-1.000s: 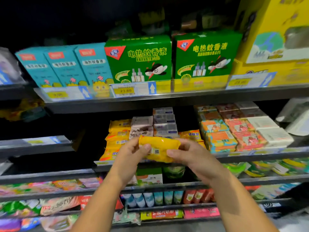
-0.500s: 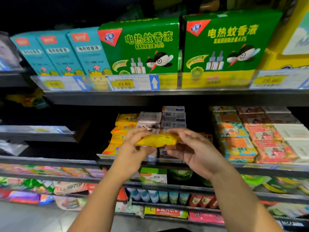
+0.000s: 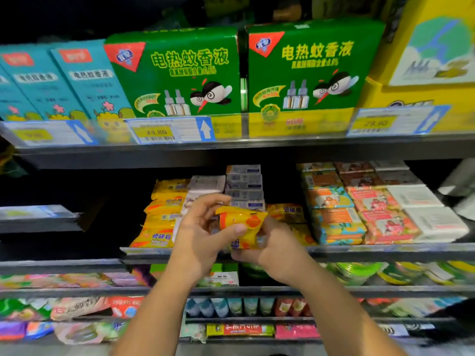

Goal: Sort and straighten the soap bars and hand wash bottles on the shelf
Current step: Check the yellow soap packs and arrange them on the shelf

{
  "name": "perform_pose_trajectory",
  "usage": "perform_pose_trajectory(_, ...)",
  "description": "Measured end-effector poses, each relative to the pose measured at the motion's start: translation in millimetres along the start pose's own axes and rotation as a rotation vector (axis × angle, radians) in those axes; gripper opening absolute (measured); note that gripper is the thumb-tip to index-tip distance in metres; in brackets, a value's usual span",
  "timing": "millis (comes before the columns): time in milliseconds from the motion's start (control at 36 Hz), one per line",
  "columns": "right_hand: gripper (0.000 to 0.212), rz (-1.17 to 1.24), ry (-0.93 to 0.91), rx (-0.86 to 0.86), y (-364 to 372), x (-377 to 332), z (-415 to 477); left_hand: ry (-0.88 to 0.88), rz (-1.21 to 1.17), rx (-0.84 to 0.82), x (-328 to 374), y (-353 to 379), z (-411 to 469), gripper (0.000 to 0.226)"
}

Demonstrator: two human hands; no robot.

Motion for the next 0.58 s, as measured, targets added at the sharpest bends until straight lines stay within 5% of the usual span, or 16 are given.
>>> perform_pose_trajectory(278,0.056,0.189,-0.095,0.168,-47,-9,-11,0.006,0.183,-0.054,6,-8,-5,0.053)
perform_pose_trajectory(583,0.053,0.261,-0.169,0.081,-14,-26,-10,-0.048,0.220,-0.095,-3,-9,-17,0.060)
Point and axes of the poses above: each hand's wrist, its own z-axis towards the middle knuckle, its own y-axis out of the palm, x = y × z, the point moved 4 cm from there along z, towards the middle knuckle, and after that the axes turned 1 degree about z, right-handed, at the moved point
